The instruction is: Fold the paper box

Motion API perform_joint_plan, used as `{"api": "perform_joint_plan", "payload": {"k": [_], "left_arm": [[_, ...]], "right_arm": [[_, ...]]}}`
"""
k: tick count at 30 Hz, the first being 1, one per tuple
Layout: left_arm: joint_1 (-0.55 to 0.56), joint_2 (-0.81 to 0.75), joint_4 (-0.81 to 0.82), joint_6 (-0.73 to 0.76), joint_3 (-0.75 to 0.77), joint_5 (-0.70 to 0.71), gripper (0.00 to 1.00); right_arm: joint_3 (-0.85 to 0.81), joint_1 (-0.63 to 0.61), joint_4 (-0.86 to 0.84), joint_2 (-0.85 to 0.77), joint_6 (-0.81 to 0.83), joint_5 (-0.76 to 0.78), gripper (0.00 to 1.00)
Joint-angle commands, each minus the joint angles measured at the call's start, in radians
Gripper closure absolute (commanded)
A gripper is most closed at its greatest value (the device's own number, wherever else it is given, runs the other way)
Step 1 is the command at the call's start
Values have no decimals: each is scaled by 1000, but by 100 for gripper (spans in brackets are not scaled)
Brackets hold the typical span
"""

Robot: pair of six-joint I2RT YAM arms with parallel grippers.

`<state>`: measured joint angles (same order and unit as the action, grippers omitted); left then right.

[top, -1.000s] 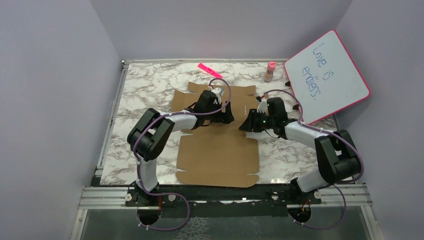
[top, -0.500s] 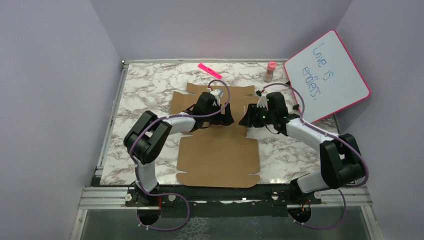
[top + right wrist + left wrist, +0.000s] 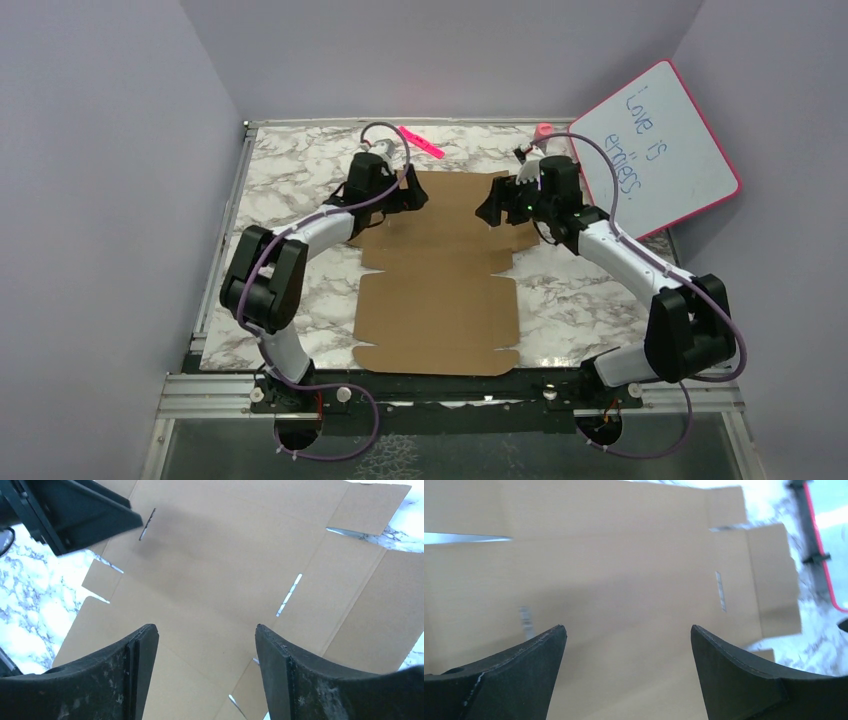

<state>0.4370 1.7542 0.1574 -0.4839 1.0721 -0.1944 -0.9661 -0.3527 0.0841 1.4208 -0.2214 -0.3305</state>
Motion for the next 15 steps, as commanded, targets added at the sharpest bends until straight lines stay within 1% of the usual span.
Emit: {"api": "perform_joint_plan", "payload": {"k": [1, 4, 7, 12, 15], "left_arm": [[-115, -40, -74, 31, 32, 21, 5], [-182, -21, -90, 38, 58, 33, 4], [-238, 58, -131, 42, 138, 28, 4], [-292, 166, -186, 76, 261, -9, 5], [-311, 238, -215, 116, 340, -50, 8]], "right_arm": [[0, -6, -90, 35, 14, 34, 22], [33, -5, -163, 53, -14, 45, 19], [74, -5, -221, 71, -36, 7, 18], [140, -5, -329, 72, -35, -81, 17], [154, -5, -374, 85, -50, -112, 17]]}}
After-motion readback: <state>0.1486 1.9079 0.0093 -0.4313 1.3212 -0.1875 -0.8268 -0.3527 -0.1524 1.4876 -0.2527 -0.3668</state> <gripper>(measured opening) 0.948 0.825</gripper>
